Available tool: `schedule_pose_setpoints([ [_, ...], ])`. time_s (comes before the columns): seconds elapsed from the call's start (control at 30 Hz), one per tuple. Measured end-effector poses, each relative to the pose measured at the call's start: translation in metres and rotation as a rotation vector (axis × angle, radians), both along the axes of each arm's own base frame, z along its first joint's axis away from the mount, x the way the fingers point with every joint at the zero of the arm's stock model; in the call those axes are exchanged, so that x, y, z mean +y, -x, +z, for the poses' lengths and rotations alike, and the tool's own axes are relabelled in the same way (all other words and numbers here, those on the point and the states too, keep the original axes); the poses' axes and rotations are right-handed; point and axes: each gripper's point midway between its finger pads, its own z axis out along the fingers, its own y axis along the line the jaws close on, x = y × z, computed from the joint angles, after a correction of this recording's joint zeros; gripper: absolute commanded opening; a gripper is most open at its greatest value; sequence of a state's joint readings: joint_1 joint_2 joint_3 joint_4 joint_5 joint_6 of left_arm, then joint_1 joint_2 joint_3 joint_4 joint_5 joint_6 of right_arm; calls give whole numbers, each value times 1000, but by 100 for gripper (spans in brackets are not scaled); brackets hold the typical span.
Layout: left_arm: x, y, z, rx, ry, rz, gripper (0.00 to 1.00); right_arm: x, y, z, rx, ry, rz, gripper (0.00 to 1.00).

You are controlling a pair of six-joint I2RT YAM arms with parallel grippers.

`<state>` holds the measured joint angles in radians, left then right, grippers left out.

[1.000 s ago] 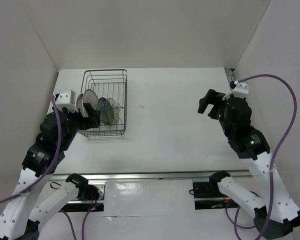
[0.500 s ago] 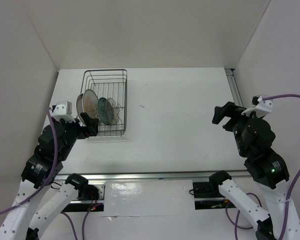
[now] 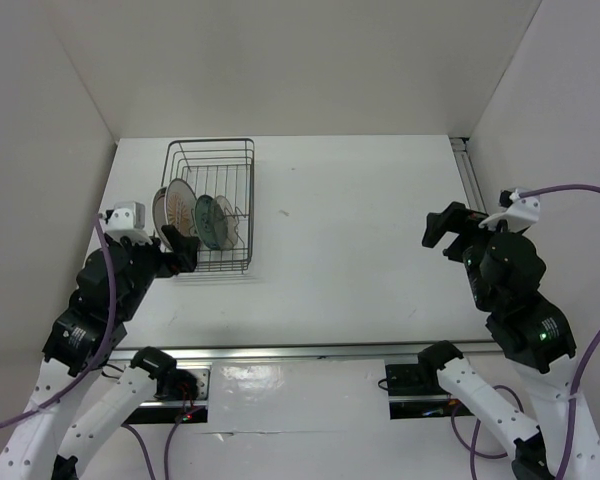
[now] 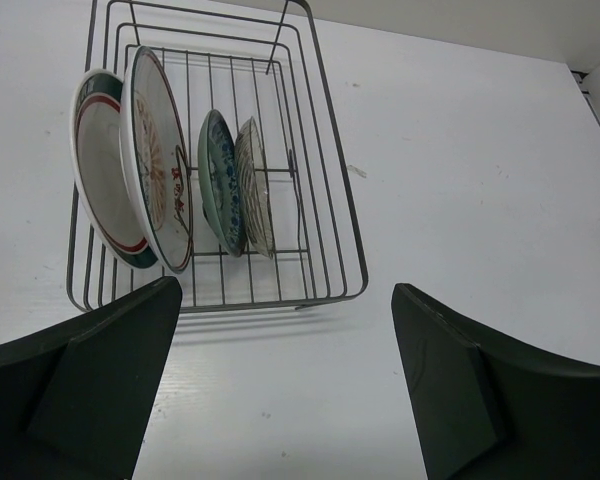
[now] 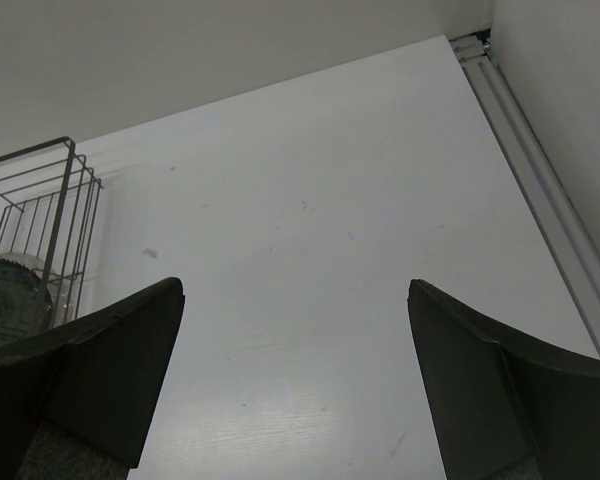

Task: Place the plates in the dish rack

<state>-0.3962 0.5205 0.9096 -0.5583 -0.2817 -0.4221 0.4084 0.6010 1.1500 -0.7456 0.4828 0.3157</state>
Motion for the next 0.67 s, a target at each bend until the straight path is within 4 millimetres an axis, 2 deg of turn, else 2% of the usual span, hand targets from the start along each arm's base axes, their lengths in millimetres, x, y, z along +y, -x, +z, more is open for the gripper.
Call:
schedule_pose_setpoints([
  [0.67,-2,-2,-2,10,-2,-8,100,2,-4,-4,19,8,0,100],
])
